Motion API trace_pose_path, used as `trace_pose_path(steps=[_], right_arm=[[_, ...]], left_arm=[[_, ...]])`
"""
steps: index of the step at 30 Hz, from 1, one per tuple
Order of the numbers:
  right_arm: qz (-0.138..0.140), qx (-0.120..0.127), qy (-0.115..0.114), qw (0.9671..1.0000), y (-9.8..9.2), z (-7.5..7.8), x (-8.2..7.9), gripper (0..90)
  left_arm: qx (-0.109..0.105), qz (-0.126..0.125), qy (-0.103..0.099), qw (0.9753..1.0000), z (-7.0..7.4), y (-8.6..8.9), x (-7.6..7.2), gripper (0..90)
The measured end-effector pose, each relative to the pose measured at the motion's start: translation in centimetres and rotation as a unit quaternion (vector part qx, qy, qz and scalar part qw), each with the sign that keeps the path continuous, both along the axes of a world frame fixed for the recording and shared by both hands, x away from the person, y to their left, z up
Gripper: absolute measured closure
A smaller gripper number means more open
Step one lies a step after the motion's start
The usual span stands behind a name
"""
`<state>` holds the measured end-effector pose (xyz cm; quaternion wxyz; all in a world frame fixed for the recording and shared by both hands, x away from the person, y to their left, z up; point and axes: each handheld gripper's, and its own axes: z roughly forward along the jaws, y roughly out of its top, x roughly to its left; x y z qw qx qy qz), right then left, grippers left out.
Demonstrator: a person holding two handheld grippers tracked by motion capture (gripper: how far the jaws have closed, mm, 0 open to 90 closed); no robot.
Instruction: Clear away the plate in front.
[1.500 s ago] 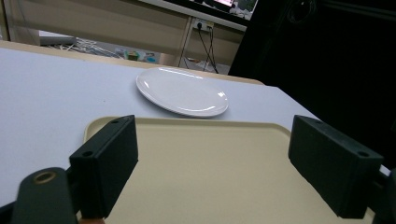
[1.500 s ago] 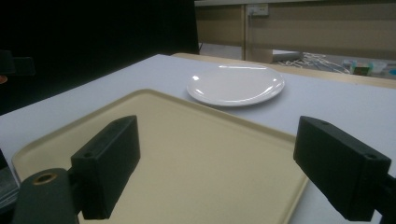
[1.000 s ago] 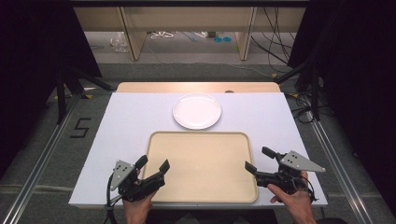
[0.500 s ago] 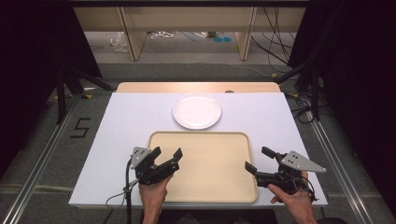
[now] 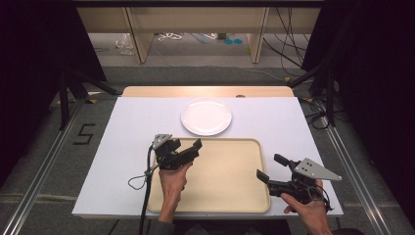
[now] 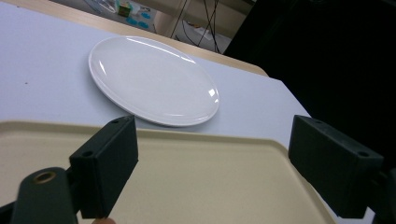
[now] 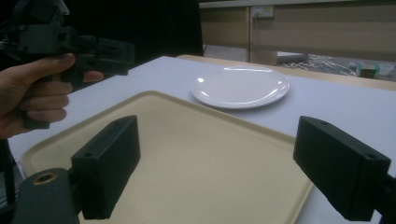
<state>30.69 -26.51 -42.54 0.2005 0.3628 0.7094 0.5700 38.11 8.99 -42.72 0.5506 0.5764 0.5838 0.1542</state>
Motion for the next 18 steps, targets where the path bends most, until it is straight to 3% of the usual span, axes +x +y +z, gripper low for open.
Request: trace_pose_path(steps=[10, 12, 18], right_arm=[[0.006, 0.008, 0.005, 0.9999, -0.1, 0.1, -0.1, 15.6], [0.005, 0.007, 0.000, 1.0000, -0.1, 0.1, 0.0, 15.7], [0.006, 0.005, 0.007, 0.9999, -0.1, 0.1, -0.1, 15.8]], left_arm=[[0.024, 0.027, 0.019, 0.9992, 0.2, 0.0, 3.5, 15.3], [0.019, 0.027, 0.022, 0.9992, 0.1, 0.0, 4.2, 15.3], [0.049, 0.027, 0.035, 0.9978, 0.4, 0.2, 6.8, 15.3]])
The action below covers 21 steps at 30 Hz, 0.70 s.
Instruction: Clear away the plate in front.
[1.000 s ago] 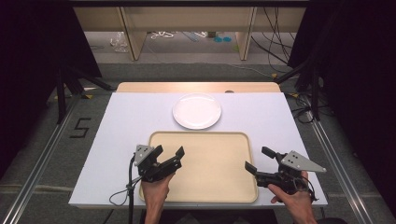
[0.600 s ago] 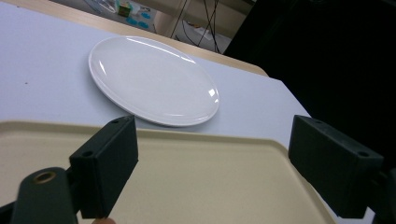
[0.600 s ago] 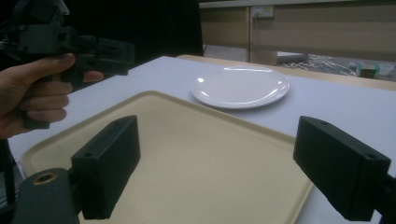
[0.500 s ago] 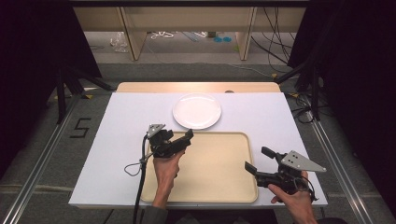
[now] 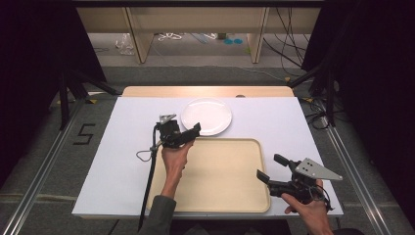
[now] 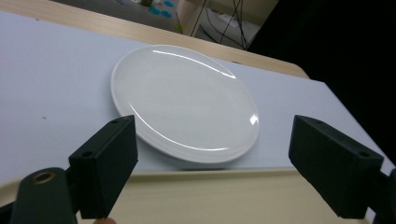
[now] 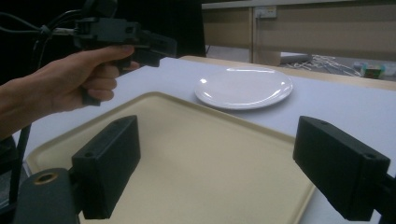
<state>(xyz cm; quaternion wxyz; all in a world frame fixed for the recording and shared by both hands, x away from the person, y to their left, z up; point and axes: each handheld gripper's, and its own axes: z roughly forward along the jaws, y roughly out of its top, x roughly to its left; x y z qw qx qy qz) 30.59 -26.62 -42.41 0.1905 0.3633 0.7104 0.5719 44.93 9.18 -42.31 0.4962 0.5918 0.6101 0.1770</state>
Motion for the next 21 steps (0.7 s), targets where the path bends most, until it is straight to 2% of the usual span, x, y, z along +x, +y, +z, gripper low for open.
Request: trace_pose_path(steps=[2, 4, 5, 7, 12, 13, 14, 15, 17, 18, 21], right_arm=[[0.001, 0.000, 0.000, 1.0000, 0.0, 0.0, 0.0, 15.8], [-0.002, -0.003, -0.004, 1.0000, 0.0, -0.1, 0.1, 15.8], [-0.006, 0.003, -0.013, 0.9999, 0.0, -0.2, 0.2, 15.8], [-0.006, 0.002, -0.014, 0.9999, 0.0, -0.2, 0.2, 15.8], [0.000, -0.001, -0.003, 1.0000, 0.0, -0.1, 0.0, 15.9], [-0.001, 0.009, -0.007, 0.9999, 0.1, -0.1, 0.1, 16.0], [-0.001, 0.009, -0.011, 0.9999, 0.0, -0.1, 0.1, 16.0], [0.000, 0.003, -0.007, 1.0000, -0.1, -0.1, 0.1, 16.0], [0.000, 0.012, -0.014, 0.9998, 0.0, -0.2, 0.2, 16.0], [0.000, 0.011, -0.017, 0.9998, 0.0, -0.2, 0.2, 16.0], [0.000, 0.010, -0.009, 0.9999, 0.0, -0.1, 0.1, 16.0]], left_arm=[[-0.015, 0.003, 0.004, 0.9999, 0.2, 0.5, 0.9, 15.3], [-0.014, 0.005, 0.014, 0.9998, 0.3, 0.8, 1.8, 15.3], [-0.021, 0.005, 0.015, 0.9997, 0.2, 0.9, 2.2, 15.3], [-0.039, 0.013, 0.028, 0.9988, 0.0, 1.0, 3.2, 15.3], [-0.038, 0.017, 0.044, 0.9981, -0.6, 0.7, 4.6, 15.6], [-0.041, 0.018, 0.047, 0.9979, -0.7, 0.7, 4.8, 15.6], [-0.055, 0.022, 0.050, 0.9969, -0.8, 0.8, 5.1, 16.0], [-0.055, 0.027, 0.055, 0.9966, -0.9, 0.8, 5.5, 16.0], [-0.032, 0.027, 0.056, 0.9975, -0.7, 0.7, 6.0, 16.0], [-0.031, 0.032, 0.058, 0.9973, -0.4, 0.6, 6.1, 16.0], [-0.051, 0.034, 0.048, 0.9969, 0.5, 0.7, 6.8, 16.0]])
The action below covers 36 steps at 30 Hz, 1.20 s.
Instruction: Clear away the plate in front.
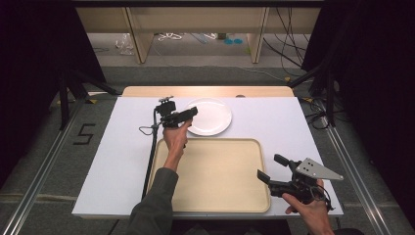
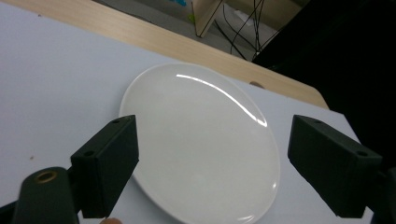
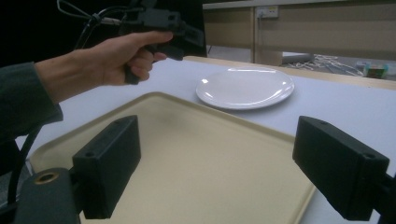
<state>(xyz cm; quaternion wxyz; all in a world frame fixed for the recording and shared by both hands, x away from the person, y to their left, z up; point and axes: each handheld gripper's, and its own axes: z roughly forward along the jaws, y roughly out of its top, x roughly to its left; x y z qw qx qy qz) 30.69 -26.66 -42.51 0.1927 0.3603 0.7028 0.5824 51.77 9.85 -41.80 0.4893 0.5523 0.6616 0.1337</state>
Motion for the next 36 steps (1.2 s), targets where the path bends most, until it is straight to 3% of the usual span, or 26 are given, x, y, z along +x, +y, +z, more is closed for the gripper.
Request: trace_pose_path(steps=[1, 5, 6, 8, 9, 15, 16, 22, 25, 28, 36], right_arm=[[0.001, -0.008, 0.008, 0.9999, -0.1, 0.1, -0.1, 16.0], [0.003, -0.003, -0.002, 1.0000, -0.1, 0.0, 0.0, 16.1], [0.002, -0.006, 0.000, 1.0000, -0.1, 0.0, 0.0, 16.0], [0.003, 0.000, -0.004, 1.0000, -0.1, 0.0, 0.0, 16.1], [0.003, -0.003, -0.014, 0.9999, -0.1, 0.0, 0.1, 16.0], [0.004, -0.003, -0.014, 0.9999, -0.1, 0.0, 0.1, 16.1], [0.005, -0.004, -0.014, 0.9999, -0.1, 0.0, 0.1, 16.1], [0.005, -0.011, -0.007, 0.9999, -0.2, 0.1, 0.0, 16.1], [0.003, -0.003, -0.011, 0.9999, -0.2, 0.0, 0.1, 16.1], [0.004, -0.007, -0.008, 0.9999, -0.2, 0.1, -0.1, 16.1], [0.008, -0.003, -0.011, 0.9999, -0.1, 0.0, 0.1, 16.2]], left_arm=[[-0.004, -0.002, -0.001, 1.0000, 0.2, 0.1, 0.3, 16.0], [-0.026, 0.003, 0.008, 0.9996, 0.2, 0.3, 1.5, 16.3], [-0.040, 0.001, 0.015, 0.9991, 0.0, 0.4, 1.8, 16.3], [-0.033, 0.005, 0.023, 0.9992, -0.6, 0.4, 2.1, 16.2], [-0.041, 0.004, 0.034, 0.9986, -1.2, 0.5, 2.5, 16.2], [-0.063, 0.016, 0.041, 0.9970, -2.8, 1.1, 3.2, 16.2], [-0.079, 0.022, 0.043, 0.9957, -3.3, 1.4, 3.5, 16.2], [-0.106, 0.030, 0.048, 0.9927, -4.6, 1.9, 3.8, 16.3], [-0.102, 0.033, 0.055, 0.9927, -5.3, 2.0, 3.9, 16.3], [-0.131, 0.039, 0.058, 0.9889, -5.9, 2.1, 3.8, 16.5], [-0.151, 0.050, 0.069, 0.9849, -7.2, 2.5, 3.9, 16.5]])
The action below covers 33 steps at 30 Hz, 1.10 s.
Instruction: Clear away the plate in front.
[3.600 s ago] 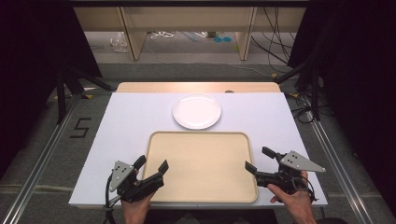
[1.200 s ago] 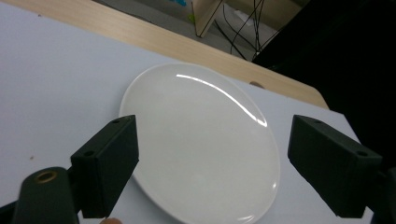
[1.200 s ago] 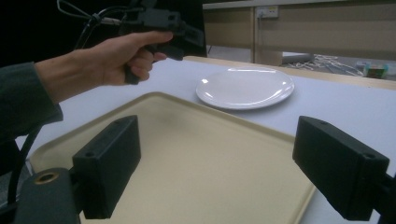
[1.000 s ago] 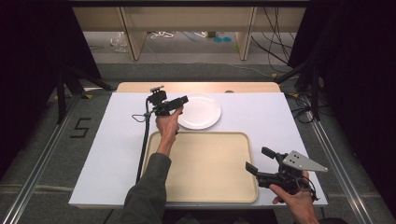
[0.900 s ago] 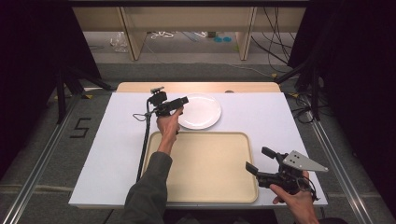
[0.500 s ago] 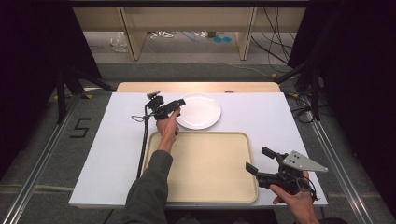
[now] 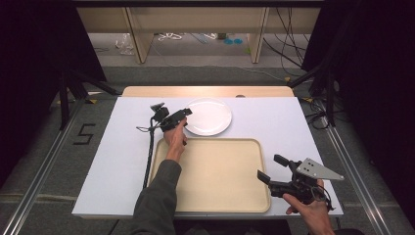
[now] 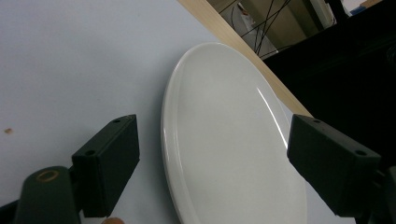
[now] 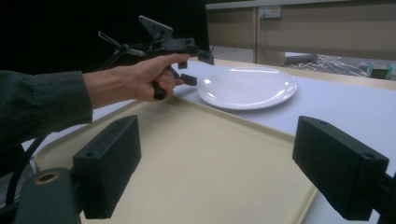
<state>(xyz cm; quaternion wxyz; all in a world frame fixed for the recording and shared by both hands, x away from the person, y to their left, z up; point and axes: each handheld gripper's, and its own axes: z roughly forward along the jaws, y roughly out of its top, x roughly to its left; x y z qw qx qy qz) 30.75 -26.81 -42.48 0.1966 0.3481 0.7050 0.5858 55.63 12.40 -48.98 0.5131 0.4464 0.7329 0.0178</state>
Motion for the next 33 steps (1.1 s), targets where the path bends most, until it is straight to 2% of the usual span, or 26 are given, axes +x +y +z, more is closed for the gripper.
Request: trace_pose_path(steps=[4, 5, 6, 7, 9, 13, 14, 15, 17, 19, 22, 26, 28, 31, 33], right_arm=[[0.000, 0.001, -0.001, 1.0000, 0.1, 0.0, 0.0, 16.2], [-0.001, 0.004, -0.003, 1.0000, 0.1, 0.0, 0.0, 16.3], [0.000, -0.006, 0.005, 1.0000, -0.1, 0.1, -0.1, 16.3], [-0.001, -0.007, 0.005, 1.0000, -0.1, 0.1, -0.1, 16.3], [-0.002, 0.000, 0.001, 1.0000, 0.0, 0.0, -0.1, 16.4], [-0.001, 0.000, 0.001, 1.0000, -0.1, 0.1, -0.1, 16.5], [-0.002, 0.001, 0.002, 1.0000, -0.1, 0.1, -0.1, 16.5], [-0.001, 0.001, 0.002, 1.0000, -0.1, 0.1, -0.1, 16.6], [-0.001, 0.000, -0.001, 1.0000, -0.1, 0.1, -0.1, 16.6], [-0.001, 0.000, -0.002, 1.0000, -0.1, 0.1, -0.1, 16.7], [0.000, -0.001, -0.003, 1.0000, -0.1, 0.1, -0.1, 16.7], [0.003, -0.001, 0.002, 1.0000, -0.1, 0.1, -0.1, 16.9], [0.002, -0.004, 0.005, 1.0000, -0.1, 0.2, -0.1, 17.1], [0.002, 0.003, -0.005, 1.0000, -0.1, 0.1, 0.0, 17.2], [0.000, -0.001, -0.004, 1.0000, -0.1, 0.1, -0.1, 17.3]], left_arm=[[-0.012, 0.001, -0.001, 0.9999, -0.3, -0.2, 0.0, 18.8], [-0.018, 0.001, 0.000, 0.9998, -0.3, -0.2, 0.1, 19.2], [-0.031, 0.004, 0.002, 0.9995, -0.4, -0.2, 0.1, 19.9], [-0.040, 0.006, 0.004, 0.9992, -0.4, -0.2, 0.2, 21.8], [-0.041, 0.013, 0.006, 0.9991, -0.5, -0.1, 0.2, 23.3], [-0.066, 0.017, 0.018, 0.9975, -0.9, -0.2, 0.3, 28.9], [-0.063, 0.018, 0.020, 0.9977, -1.0, -0.2, 0.3, 30.5], [-0.068, 0.020, 0.016, 0.9973, -1.2, -0.3, 0.3, 32.6], [-0.066, 0.020, 0.027, 0.9973, -1.3, -0.2, 0.2, 36.0], [-0.070, 0.029, 0.027, 0.9968, -1.6, -0.1, 0.2, 42.5], [-0.094, 0.040, 0.026, 0.9944, -2.1, 0.3, 0.0, 47.7], [-0.097, 0.041, 0.031, 0.9940, -2.2, 0.5, -0.1, 52.0], [-0.103, 0.044, 0.042, 0.9928, -2.2, 0.5, -0.1, 54.0], [-0.126, 0.048, 0.034, 0.9903, -2.6, 0.3, -0.3, 56.9], [-0.124, 0.055, 0.031, 0.9903, -2.7, 0.1, -0.4, 60.5]])
